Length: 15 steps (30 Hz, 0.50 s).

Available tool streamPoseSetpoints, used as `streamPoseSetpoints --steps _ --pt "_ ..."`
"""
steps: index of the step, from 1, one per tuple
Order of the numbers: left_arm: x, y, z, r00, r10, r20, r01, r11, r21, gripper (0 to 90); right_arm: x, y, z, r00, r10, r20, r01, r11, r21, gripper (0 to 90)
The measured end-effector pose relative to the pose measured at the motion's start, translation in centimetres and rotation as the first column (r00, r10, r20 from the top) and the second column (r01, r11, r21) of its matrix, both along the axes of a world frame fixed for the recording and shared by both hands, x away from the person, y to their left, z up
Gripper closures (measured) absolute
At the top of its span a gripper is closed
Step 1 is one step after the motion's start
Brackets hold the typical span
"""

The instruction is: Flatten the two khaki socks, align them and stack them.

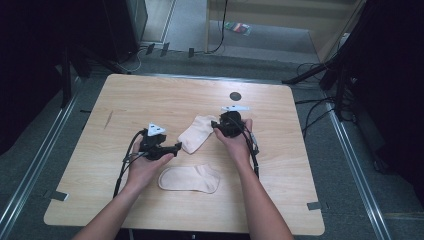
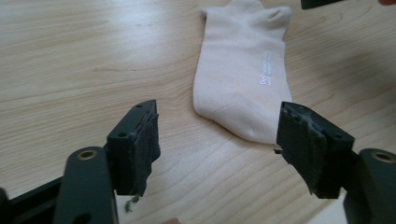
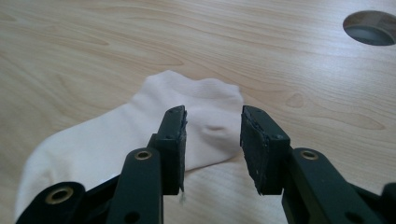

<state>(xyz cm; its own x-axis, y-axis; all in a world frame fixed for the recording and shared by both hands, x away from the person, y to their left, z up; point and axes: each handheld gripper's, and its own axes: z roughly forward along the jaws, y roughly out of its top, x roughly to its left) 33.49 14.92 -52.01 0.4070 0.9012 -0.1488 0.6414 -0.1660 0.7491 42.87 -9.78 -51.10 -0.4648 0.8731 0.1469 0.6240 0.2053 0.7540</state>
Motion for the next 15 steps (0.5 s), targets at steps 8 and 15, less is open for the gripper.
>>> streamPoseSetpoints --steps 8,15 --pt "1.5 -2.1 -1.0 0.9973 0.030 -0.067 -0.029 0.9994 0.018 40.0 2.3 0.0 -1.2 0.9994 -0.025 -0.025 0.025 1.000 -0.015 61.5" --pt "1.7 -3.9 -1.4 0.9963 0.009 -0.085 0.002 0.9924 0.123 47.7 3.0 0.7 -2.1 0.9992 -0.012 -0.039 0.011 0.999 -0.035 66.7"
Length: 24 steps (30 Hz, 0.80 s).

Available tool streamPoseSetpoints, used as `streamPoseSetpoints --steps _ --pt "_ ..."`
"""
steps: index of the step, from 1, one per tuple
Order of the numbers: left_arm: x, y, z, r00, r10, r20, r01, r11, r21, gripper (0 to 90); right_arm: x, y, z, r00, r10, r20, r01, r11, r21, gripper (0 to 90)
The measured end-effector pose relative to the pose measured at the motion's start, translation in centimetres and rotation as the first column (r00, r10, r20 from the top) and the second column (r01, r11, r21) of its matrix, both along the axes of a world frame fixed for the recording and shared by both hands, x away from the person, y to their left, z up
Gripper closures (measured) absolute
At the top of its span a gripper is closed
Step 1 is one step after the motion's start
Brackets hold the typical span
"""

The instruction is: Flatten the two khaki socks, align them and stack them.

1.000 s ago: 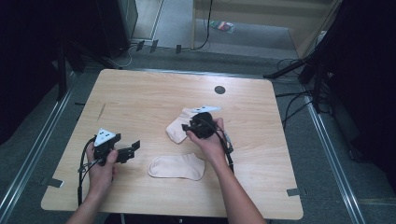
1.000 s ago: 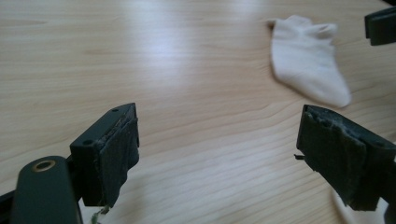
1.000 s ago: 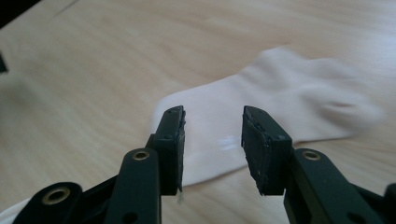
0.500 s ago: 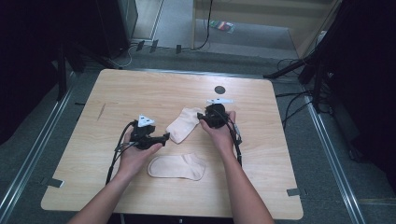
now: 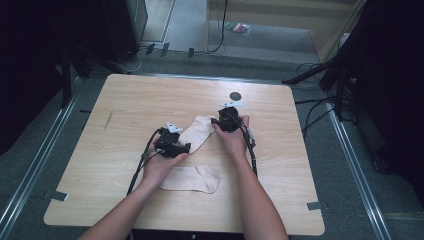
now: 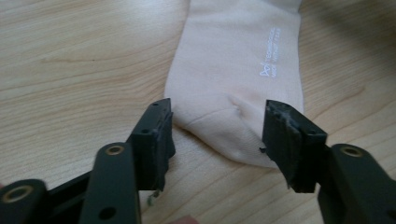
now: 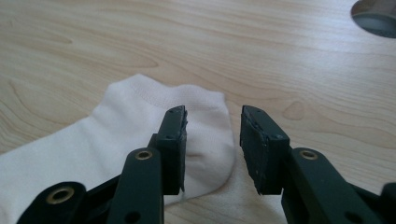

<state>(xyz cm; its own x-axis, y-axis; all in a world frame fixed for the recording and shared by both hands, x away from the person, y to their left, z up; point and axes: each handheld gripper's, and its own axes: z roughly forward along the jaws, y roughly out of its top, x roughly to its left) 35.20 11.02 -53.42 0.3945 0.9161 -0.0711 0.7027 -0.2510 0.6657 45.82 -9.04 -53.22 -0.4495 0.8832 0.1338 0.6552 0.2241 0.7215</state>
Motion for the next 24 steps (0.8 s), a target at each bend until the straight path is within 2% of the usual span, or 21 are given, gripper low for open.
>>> streamPoseSetpoints --steps 3,5,9,11,14,16,18,19,22,23,24 --pt "0.3 -0.2 -0.1 0.9999 0.013 -0.011 -0.013 0.9999 0.002 55.8 -0.1 0.4 -0.4 0.9997 0.007 -0.022 -0.008 0.999 -0.042 80.4" --pt "0.4 -0.2 0.0 0.9997 0.022 -0.009 -0.022 0.9996 0.017 64.6 -0.3 0.3 -0.4 0.9993 0.004 -0.038 -0.005 1.000 -0.022 89.1" --pt "0.5 0.3 0.1 0.9999 0.017 0.000 -0.017 0.9998 0.010 85.9 -0.8 0.0 -0.2 0.9975 0.024 -0.067 -0.023 1.000 0.014 90.0" --pt "0.6 1.2 0.2 1.0000 0.003 -0.003 -0.003 0.9997 -0.023 87.6 -1.3 -0.3 0.0 0.9970 0.033 -0.070 -0.030 0.999 0.044 90.0" --pt "0.5 3.0 0.7 0.9999 0.002 0.017 -0.001 0.9979 -0.064 88.5 -2.4 -1.0 0.7 0.9982 0.031 -0.051 -0.026 0.996 0.086 90.0" --pt "0.2 4.3 1.4 0.9981 -0.005 0.061 0.009 0.9973 -0.073 89.3 -3.4 -1.6 1.4 0.9987 0.034 -0.037 -0.030 0.994 0.109 90.0" --pt "-0.1 5.6 1.9 0.9971 -0.003 0.076 0.011 0.9942 -0.107 89.6 -4.5 -2.2 1.8 0.9984 0.052 -0.023 -0.048 0.990 0.135 90.0" --pt "-0.4 6.0 2.1 0.9951 0.004 0.099 0.006 0.9947 -0.102 89.7 -5.1 -2.5 1.9 0.9986 0.048 -0.021 -0.045 0.987 0.154 90.0" --pt "-0.8 7.4 2.5 0.9930 -0.011 0.117 0.022 0.9956 -0.091 90.0 -7.0 -3.1 1.8 0.9988 0.043 -0.022 -0.038 0.984 0.172 90.0" --pt "-0.9 7.8 2.6 0.9926 -0.037 0.115 0.050 0.9926 -0.110 89.9 -7.5 -3.3 1.7 0.9988 0.040 -0.026 -0.035 0.983 0.179 90.0" --pt "-0.9 8.0 2.5 0.9932 -0.061 0.100 0.070 0.9932 -0.093 89.9 -7.8 -3.5 1.5 0.9983 0.048 -0.033 -0.041 0.983 0.177 90.0"
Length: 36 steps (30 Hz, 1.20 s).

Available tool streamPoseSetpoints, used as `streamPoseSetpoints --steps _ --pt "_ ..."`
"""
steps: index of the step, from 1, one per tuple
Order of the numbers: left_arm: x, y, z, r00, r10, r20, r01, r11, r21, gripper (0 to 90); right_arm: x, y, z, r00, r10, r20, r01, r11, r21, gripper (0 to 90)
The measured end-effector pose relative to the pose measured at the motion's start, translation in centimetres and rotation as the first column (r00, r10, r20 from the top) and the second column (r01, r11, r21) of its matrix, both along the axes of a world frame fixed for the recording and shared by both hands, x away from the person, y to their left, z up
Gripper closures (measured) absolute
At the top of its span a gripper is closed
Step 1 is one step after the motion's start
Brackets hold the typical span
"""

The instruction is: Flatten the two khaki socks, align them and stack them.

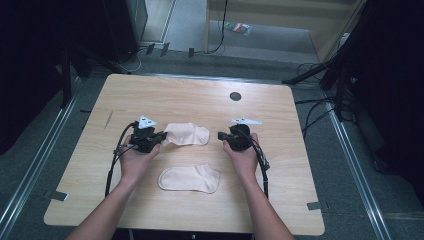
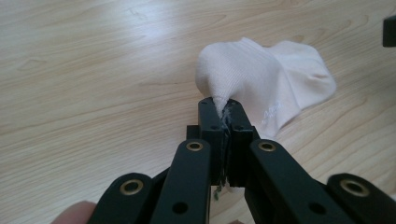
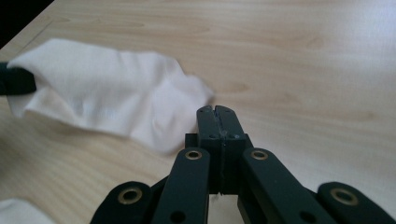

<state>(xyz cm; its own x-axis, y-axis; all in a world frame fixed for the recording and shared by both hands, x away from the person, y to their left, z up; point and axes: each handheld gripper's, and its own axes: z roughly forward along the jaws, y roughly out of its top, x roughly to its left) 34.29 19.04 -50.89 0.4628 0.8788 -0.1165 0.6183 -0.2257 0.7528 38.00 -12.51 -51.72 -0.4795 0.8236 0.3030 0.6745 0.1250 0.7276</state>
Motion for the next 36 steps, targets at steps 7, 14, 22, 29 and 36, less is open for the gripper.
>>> streamPoseSetpoints --steps 7,14,22,29,36 --pt "0.2 0.6 -1.4 0.9983 -0.033 -0.047 0.034 0.9992 0.020 89.6 0.9 1.7 -0.2 0.9980 0.056 0.027 -0.056 0.998 0.001 77.4" --pt "0.5 0.3 -2.2 0.9979 -0.026 -0.059 0.028 0.9993 0.023 89.3 4.3 5.7 -1.0 0.9946 0.069 0.077 -0.056 0.985 -0.161 52.4" --pt "0.4 0.3 -2.6 0.9985 -0.024 -0.050 0.026 0.9990 0.036 89.0 4.9 6.9 -2.5 0.9901 0.090 0.108 -0.056 0.956 -0.289 55.0" --pt "0.4 0.8 -2.7 0.9983 0.018 -0.056 -0.019 0.9998 -0.008 88.8 4.2 6.8 -2.4 0.9891 0.118 0.089 -0.092 0.962 -0.257 84.0" --pt "0.1 1.3 -2.5 0.9997 0.020 -0.015 -0.020 0.9998 -0.007 89.2 2.9 5.6 -2.1 0.9941 0.105 0.030 -0.097 0.977 -0.188 86.2"
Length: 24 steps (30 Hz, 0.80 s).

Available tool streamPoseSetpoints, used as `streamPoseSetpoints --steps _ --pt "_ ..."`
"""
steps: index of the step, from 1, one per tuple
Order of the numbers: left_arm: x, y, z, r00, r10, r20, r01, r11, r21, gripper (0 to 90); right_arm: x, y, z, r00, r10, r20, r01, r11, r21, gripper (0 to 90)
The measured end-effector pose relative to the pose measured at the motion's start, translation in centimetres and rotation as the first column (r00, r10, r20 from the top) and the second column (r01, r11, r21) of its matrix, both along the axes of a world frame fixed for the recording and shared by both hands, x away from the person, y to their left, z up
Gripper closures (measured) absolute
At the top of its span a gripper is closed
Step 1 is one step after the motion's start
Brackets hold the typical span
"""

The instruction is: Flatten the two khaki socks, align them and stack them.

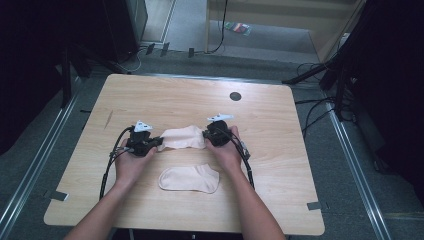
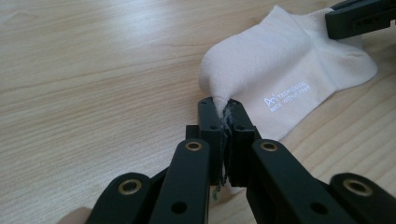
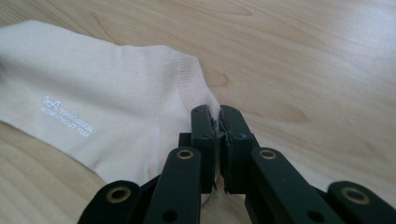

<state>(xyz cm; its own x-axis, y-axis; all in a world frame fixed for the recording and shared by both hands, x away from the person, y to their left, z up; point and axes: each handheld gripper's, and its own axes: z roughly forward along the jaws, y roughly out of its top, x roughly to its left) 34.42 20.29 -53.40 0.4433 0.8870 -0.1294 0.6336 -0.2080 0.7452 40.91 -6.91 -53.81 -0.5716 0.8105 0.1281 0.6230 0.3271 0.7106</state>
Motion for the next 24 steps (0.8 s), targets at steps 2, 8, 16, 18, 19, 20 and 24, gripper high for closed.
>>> streamPoseSetpoints --steps 2,8,16,18,19,20,24 --pt "-0.2 0.2 0.1 1.0000 -0.001 0.010 0.002 0.9999 -0.014 89.4 -0.6 -0.7 0.4 0.9999 -0.014 -0.010 0.014 0.999 0.037 86.4" --pt "-0.7 0.5 0.5 0.9996 -0.018 0.020 0.018 0.9989 -0.044 89.6 -2.6 -2.1 1.8 0.9996 -0.028 0.011 0.027 0.996 0.079 86.9" --pt "-2.4 1.2 1.6 0.9960 -0.058 0.068 0.063 0.9954 -0.073 89.6 -6.0 -3.1 3.0 0.9993 -0.027 0.025 0.022 0.987 0.160 86.9" --pt "-2.8 1.3 1.8 0.9946 -0.065 0.081 0.071 0.9945 -0.077 89.6 -6.9 -3.2 3.4 0.9991 -0.026 0.034 0.020 0.985 0.171 86.9" --pt "-3.0 1.3 2.0 0.9938 -0.072 0.085 0.079 0.9934 -0.083 89.6 -7.2 -3.3 3.7 0.9990 -0.026 0.037 0.018 0.983 0.182 86.9" --pt "-3.2 1.4 2.2 0.9930 -0.076 0.090 0.084 0.9929 -0.085 89.6 -7.6 -3.4 3.9 0.9989 -0.026 0.039 0.018 0.983 0.185 86.9" --pt "-4.2 1.0 3.0 0.9902 -0.091 0.106 0.100 0.9916 -0.083 89.5 -8.9 -3.7 4.5 0.9979 -0.034 0.055 0.022 0.978 0.206 86.9"
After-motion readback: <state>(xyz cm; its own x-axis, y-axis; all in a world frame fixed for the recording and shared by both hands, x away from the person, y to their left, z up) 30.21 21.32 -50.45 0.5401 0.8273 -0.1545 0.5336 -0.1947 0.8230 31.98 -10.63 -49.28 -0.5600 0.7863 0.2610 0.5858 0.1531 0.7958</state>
